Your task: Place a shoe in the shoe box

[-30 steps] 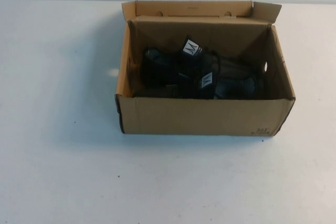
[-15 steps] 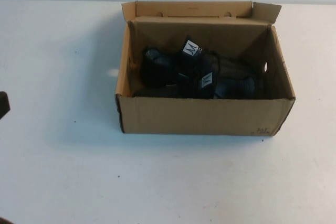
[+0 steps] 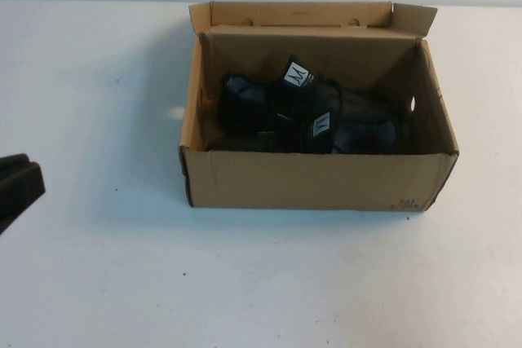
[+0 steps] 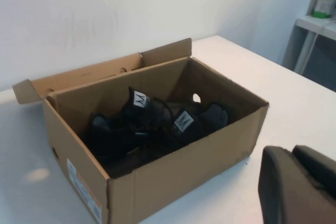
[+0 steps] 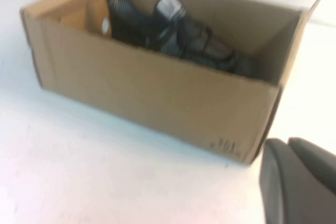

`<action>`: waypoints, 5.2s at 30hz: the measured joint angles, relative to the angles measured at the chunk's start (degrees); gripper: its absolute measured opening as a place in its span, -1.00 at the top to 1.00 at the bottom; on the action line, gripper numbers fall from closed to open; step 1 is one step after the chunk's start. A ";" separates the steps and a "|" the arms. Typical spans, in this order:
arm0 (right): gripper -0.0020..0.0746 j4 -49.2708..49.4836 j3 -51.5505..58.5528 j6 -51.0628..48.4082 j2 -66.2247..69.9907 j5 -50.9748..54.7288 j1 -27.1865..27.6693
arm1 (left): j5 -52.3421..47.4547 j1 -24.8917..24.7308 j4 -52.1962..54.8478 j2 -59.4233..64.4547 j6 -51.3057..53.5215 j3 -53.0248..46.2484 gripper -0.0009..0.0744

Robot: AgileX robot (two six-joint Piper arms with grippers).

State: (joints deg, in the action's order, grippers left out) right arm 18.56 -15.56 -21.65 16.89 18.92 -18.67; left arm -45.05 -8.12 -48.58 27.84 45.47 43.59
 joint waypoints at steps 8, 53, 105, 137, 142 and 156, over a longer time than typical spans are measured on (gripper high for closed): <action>0.99 0.00 0.37 0.00 0.00 8.24 0.00 | -2.21 0.00 -0.12 0.00 -0.12 0.00 0.98; 0.99 0.00 0.37 0.00 0.00 12.18 0.00 | 32.22 0.00 46.30 -28.30 -45.47 -44.68 0.98; 0.99 2.33 0.37 0.00 -17.42 13.09 17.29 | 22.70 -3.38 53.24 -28.46 -48.46 -45.08 0.98; 0.99 -20.06 16.96 28.61 -17.76 0.47 12.80 | 22.61 -3.38 53.24 -28.46 -48.46 -45.08 0.98; 0.99 -19.57 16.96 28.61 -17.76 0.54 12.62 | 22.61 -3.38 53.24 -28.46 -48.46 -45.08 0.98; 0.99 -19.18 16.96 28.61 -17.76 0.59 12.62 | 22.61 -3.38 53.24 -28.46 -48.46 -45.08 0.98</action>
State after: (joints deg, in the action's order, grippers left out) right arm -0.62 1.40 6.95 -0.87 19.52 -6.05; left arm -22.44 -11.50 4.66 -0.62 -2.99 -1.49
